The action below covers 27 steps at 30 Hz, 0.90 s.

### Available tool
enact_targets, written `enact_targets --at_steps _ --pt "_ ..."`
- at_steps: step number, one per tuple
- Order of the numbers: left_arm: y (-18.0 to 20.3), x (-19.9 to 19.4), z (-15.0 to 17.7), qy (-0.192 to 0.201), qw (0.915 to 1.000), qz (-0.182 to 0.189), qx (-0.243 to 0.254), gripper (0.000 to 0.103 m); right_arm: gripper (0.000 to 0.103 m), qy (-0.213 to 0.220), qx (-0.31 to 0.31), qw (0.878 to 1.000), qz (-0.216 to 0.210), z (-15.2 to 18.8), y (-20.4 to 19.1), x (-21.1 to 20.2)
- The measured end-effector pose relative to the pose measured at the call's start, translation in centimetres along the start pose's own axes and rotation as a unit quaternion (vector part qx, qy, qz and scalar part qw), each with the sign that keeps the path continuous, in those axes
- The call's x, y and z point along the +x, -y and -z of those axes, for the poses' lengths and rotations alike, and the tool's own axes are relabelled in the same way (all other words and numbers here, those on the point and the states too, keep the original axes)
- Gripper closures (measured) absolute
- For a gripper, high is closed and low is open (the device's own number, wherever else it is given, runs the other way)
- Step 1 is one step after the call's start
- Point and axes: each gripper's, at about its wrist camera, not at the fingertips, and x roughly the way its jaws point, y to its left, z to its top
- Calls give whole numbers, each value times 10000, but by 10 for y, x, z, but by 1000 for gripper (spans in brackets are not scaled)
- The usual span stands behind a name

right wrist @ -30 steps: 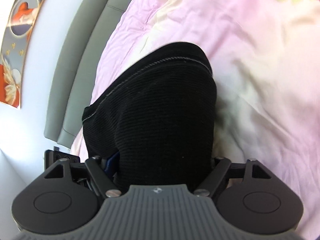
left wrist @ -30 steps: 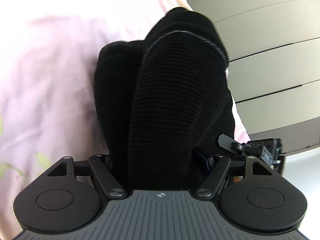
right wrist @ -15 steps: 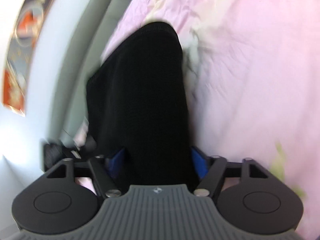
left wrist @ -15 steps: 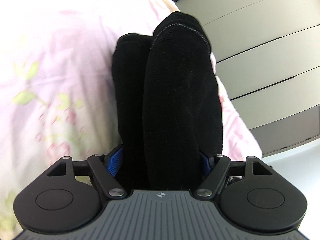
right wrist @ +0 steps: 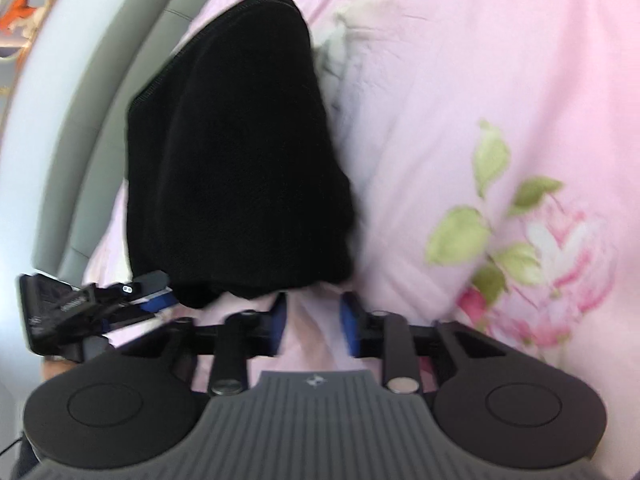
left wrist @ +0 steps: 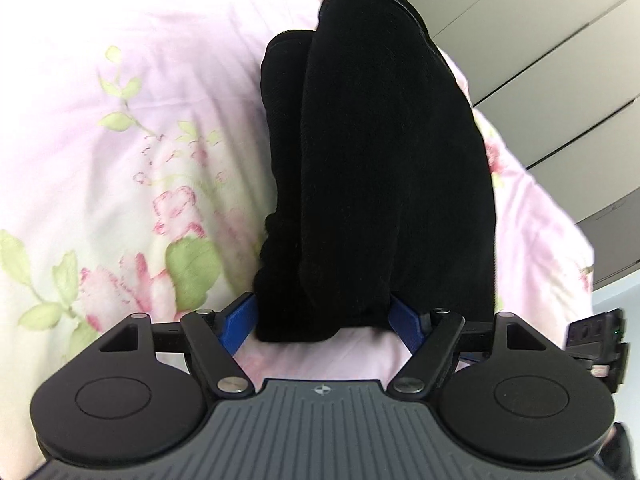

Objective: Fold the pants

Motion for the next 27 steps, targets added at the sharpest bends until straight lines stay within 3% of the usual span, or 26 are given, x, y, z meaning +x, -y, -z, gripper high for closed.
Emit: enact_targets --at_steps 1,3,4,7,9,12,15,21,27 --pt "5 2 1 -74 9996 -238 127 21 86 -2 13 10000 21 3 1 -2" --pt "11 -2 16 -374 9898 -1202 672 52 84 26 87 10000 7 7 0 -13" --pt "16 -2 20 -392 9860 -1370 865 54 77 59 79 9999 22 11 0 -18" --pt "27 -20 25 -228 9887 -1249 795 46 57 227 -163 9991 328 21 -9 -35" --pt "33 -41 29 75 9904 -1183 713 32 48 436 -511 9950 740 27 -24 -51" --pt "52 -70 31 490 9868 -1364 723 22 41 887 -942 9843 1199 30 -51 -71" --pt "70 -91 28 798 9808 -1628 722 10 27 1441 -1159 9744 1282 29 -84 -88" --pt "110 -126 29 1035 9689 -2063 892 1 8 2097 -1448 9605 1114 43 -152 -122" --pt "136 -150 41 1255 9639 -2110 1027 1 5 2454 -1749 9363 1806 71 -207 -141"
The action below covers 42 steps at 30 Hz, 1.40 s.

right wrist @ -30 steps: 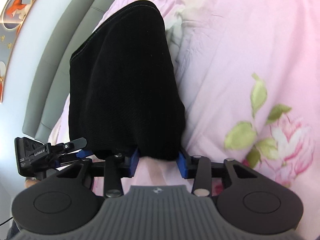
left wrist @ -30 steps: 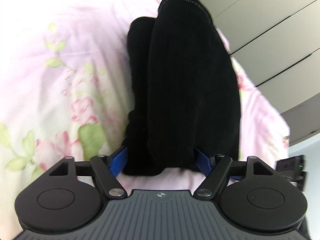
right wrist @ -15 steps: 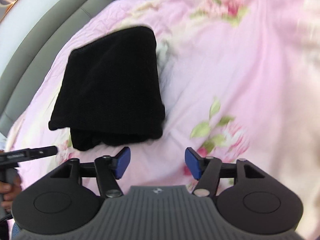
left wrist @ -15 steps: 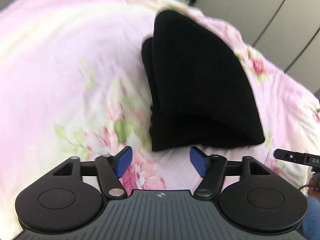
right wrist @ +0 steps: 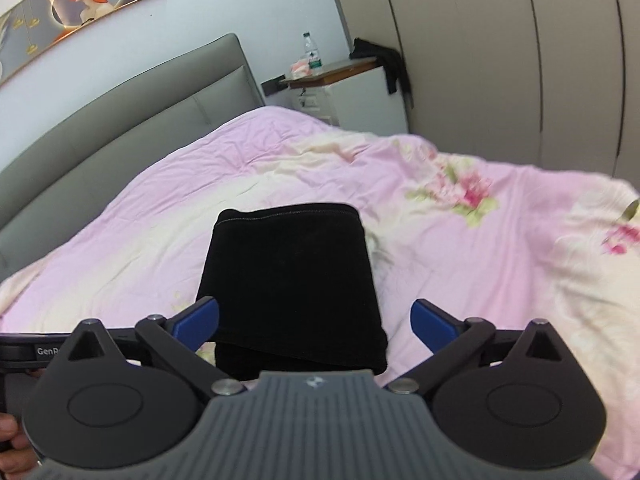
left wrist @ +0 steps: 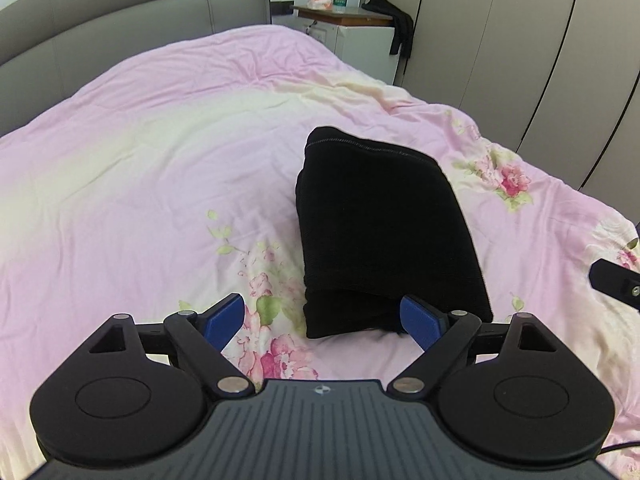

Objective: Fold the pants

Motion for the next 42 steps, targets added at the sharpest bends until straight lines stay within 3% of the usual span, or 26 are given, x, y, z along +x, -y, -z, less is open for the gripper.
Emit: enact_targets --at_steps 3,10,15,42 --pt "6 -8 3 93 9999 -135 -53 1 5 108 -53 9996 256 7 -16 -13" --pt "17 -11 16 45 9997 -229 98 1 5 -346 27 9944 997 34 -31 5" --pt "21 -6 22 -99 9996 -223 166 1 5 -401 43 9952 896 51 -30 16" --pt "31 0 28 -142 9989 -344 290 1 5 -385 179 9948 931 55 -27 19"
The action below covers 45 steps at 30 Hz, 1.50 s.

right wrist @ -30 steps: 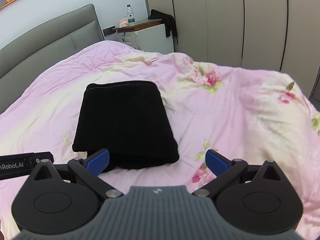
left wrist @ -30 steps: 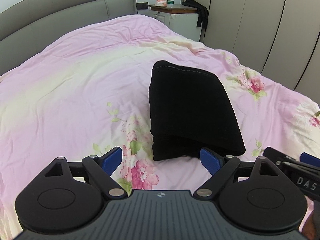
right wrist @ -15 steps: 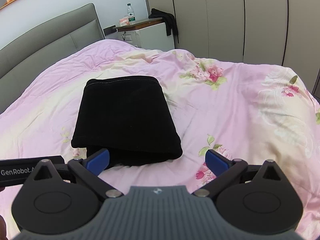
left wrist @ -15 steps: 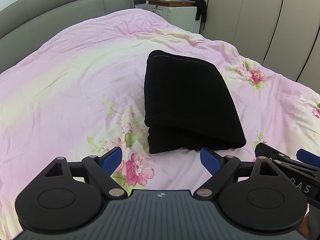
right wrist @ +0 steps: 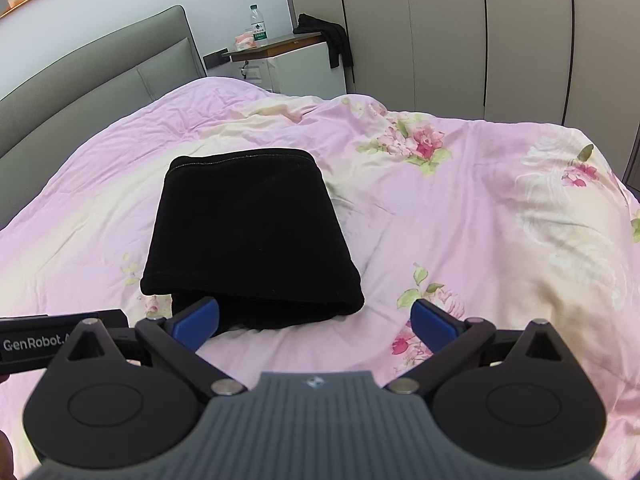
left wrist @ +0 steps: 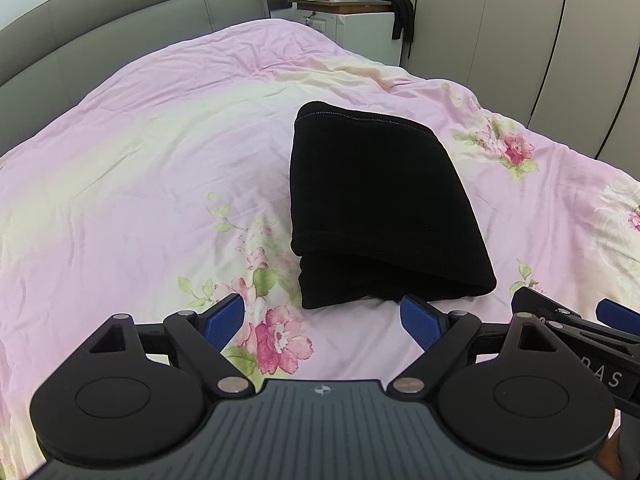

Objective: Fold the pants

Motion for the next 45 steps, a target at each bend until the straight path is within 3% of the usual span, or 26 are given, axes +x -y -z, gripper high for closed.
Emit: enact_targets --at_steps 45 --pt "0 -3 2 -4 10000 -15 25 1 5 2 61 10000 28 3 3 -2"
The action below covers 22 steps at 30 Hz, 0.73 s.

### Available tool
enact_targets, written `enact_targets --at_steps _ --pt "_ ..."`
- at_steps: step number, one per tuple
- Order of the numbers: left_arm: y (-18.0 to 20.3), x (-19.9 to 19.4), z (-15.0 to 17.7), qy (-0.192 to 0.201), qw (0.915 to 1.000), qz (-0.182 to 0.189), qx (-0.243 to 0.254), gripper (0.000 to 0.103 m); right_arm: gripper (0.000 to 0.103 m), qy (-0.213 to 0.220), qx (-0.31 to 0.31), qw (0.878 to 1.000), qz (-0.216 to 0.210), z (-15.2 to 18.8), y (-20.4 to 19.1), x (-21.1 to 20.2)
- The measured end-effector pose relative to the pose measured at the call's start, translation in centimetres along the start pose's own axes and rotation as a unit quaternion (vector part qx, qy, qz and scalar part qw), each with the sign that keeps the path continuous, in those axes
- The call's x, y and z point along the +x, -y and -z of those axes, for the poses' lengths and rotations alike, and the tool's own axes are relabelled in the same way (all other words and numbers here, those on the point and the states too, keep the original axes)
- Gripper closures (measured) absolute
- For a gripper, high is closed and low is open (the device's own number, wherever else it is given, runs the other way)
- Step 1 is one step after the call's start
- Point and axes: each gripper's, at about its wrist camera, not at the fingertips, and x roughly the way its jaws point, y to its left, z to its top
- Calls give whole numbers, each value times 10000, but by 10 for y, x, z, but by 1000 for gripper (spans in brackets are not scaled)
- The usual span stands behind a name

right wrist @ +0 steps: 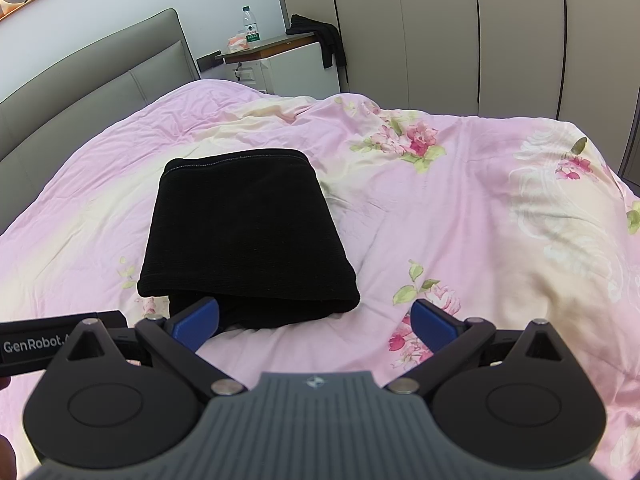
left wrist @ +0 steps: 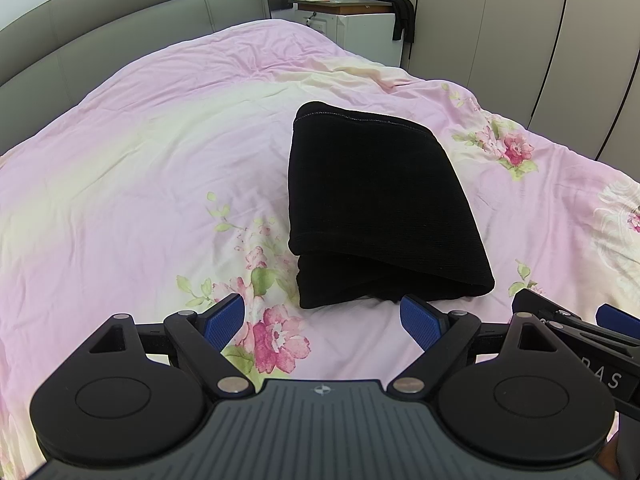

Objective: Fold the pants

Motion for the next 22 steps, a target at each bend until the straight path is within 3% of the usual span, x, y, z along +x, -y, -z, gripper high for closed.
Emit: enact_targets --at_steps 22 --pt "3 -4 0 54 10000 -17 12 1 5 1 29 10000 -5 1 2 0"
